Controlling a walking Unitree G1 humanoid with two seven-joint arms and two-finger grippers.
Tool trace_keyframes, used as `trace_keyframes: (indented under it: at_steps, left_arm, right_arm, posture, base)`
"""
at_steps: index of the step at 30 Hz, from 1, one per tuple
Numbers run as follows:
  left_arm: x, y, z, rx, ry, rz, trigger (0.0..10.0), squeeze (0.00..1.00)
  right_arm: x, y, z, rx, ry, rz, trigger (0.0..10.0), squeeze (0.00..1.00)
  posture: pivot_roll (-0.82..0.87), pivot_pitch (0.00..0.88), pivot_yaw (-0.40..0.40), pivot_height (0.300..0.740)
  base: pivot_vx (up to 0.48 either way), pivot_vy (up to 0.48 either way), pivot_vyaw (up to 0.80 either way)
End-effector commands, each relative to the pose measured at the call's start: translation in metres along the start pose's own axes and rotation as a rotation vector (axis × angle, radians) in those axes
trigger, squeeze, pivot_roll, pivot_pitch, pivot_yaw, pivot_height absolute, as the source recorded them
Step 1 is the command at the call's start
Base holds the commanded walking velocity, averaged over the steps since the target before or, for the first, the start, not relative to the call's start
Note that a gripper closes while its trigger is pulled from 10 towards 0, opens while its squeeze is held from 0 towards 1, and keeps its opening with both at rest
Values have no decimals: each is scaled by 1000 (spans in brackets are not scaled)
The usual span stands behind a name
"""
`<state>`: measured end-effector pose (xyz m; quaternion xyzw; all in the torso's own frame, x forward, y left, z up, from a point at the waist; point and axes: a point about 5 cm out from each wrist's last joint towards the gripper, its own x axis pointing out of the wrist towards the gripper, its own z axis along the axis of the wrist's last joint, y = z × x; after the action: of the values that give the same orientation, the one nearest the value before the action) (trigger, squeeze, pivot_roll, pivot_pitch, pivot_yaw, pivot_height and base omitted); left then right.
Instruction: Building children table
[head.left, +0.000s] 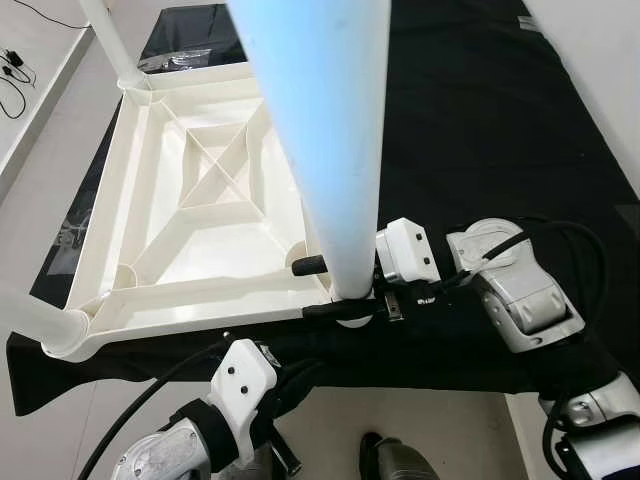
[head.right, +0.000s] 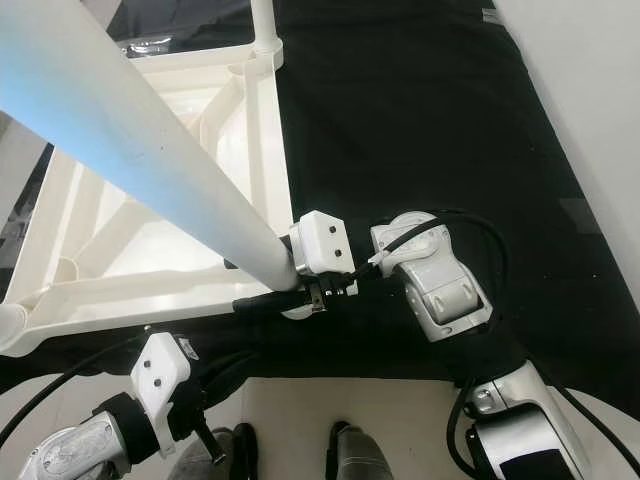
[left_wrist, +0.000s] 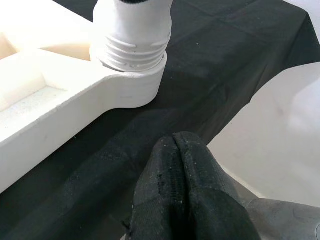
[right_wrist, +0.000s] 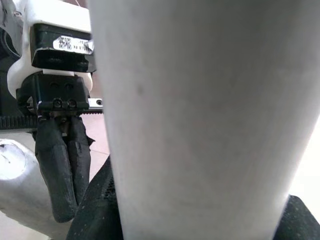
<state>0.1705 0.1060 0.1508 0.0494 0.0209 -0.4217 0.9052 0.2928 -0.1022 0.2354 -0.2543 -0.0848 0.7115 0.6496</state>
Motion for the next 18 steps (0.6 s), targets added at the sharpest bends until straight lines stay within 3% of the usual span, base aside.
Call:
trace_keyframes:
  at_steps: [1, 7, 18]
  left_arm:
    - [-1, -3, -4, -19, 16, -10, 10000, 0]
    - [-1, -3, -4, -20, 16, -9, 10000, 0]
    - [-1, -3, -5, -20, 16, -10, 10000, 0]
  right_arm:
    - [2, 3, -20, 153, 24, -30, 10000, 0]
    - [3, -11, -17, 225, -24, -137, 10000, 0]
    - [11, -12, -37, 296, 104, -229, 10000, 0]
  posture:
    - [128, 308, 37, 740]
    - [127, 308, 38, 740]
    - [128, 311, 37, 740]
  base:
    - [0, 0, 0]
    - [0, 0, 0]
    - [0, 0, 0]
